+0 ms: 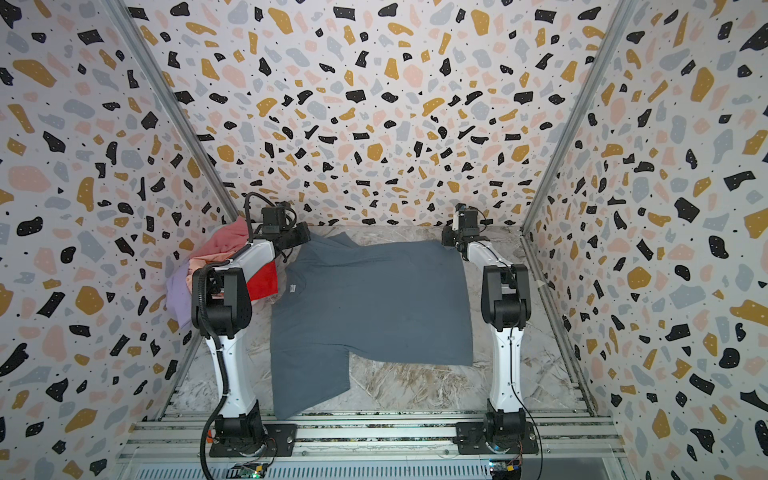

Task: Fold and stack the t-shirts

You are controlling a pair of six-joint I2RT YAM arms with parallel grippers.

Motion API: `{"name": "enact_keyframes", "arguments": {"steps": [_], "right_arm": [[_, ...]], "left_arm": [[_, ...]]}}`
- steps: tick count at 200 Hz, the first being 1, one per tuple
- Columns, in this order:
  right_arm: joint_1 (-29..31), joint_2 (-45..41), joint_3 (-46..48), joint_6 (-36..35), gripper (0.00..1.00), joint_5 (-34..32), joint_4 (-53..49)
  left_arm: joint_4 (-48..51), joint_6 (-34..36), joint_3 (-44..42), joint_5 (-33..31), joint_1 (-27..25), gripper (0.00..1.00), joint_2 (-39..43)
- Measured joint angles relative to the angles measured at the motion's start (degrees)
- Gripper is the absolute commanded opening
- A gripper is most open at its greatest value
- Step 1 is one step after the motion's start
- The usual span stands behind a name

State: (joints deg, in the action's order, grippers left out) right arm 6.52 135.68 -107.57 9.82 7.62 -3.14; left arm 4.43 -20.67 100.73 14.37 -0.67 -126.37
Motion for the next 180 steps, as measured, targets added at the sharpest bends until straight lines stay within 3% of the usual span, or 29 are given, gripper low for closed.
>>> {"name": "enact_keyframes", "arguments": {"steps": [110, 180], "right_arm": [[1.2, 4.7, -7.1, -7.7, 0.48, -5.5, -5.6], [1.2, 6.2, -6.6, -10.8, 0.51, -2.6, -8.2]], "left_arm": [[-0.3, -1.7, 0.0, 0.1, 0.0, 0.00, 0.0], [-0.8, -3.1, 0.0, 0.1, 0.0, 0.00, 0.0]]}}
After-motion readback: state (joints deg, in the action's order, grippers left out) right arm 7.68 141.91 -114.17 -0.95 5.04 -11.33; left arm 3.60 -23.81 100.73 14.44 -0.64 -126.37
